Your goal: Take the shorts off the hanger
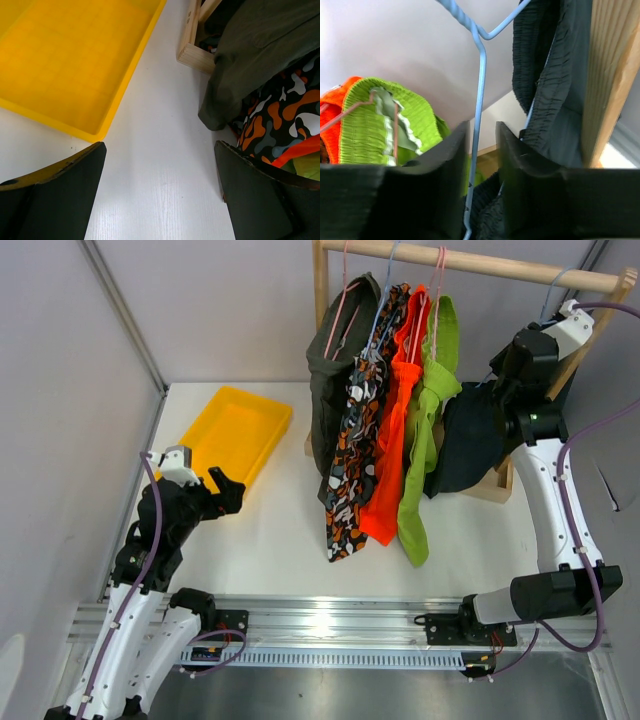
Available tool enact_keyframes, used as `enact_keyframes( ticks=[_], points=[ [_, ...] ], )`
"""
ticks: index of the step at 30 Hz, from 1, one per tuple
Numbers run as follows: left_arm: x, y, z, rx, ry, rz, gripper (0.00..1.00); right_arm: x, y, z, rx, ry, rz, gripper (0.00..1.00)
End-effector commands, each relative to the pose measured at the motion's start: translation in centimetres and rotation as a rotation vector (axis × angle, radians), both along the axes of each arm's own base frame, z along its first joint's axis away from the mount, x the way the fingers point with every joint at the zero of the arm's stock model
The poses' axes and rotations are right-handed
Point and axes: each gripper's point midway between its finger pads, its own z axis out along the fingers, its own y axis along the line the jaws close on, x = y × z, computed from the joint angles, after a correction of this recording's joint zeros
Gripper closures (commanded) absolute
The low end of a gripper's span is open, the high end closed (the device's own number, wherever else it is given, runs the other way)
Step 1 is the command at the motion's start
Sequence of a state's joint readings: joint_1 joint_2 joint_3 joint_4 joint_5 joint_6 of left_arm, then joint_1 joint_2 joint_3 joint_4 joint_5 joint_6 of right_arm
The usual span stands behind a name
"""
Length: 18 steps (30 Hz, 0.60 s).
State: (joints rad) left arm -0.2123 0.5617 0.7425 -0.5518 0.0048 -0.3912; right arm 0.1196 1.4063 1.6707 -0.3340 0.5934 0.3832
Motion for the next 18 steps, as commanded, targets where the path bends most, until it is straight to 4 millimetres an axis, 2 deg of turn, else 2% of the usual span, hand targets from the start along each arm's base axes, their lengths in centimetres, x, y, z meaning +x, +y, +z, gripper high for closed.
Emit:
enact_keyframes(
  ticks=[1, 5, 9, 12, 16, 18],
  points=[
    [0.0, -0.5, 1.1, -0.002, -0.040, -0.030, 0.03, -0.3, -0.5, 1.5, 0.012, -0.052, -0.007, 0.72],
    [0.0, -0.6, 1.1, -0.001, -0.037, -0.034, 0.04, -0.5, -0.9, 1.6, 0.012, -0.052, -0.002, 0.76],
    [0.0, -0.6, 1.0, 0.000, -0.034, -0.034, 0.03, 0.0, -0.7, 1.0, 0.018, -0.038, 0.025, 0.67],
    [0.0, -0.5, 1.0, 0.001, -0.036, -0.031, 0.04, 0.8, -0.4, 0.3, 0.015, -0.012, 0.037, 0.68],
    [0.0, -0.5, 0.9, 0.004, -0.032, -0.028, 0.03, 1.7, -0.5, -0.5, 0.014, 0.019, 0.043, 0.57],
    [0.0, -0.5, 0.9, 0.004, -0.032, -0.026, 0.04, 2.1, -0.5, -0.9, 0.014, 0.028, 0.049, 0.57]
  ],
)
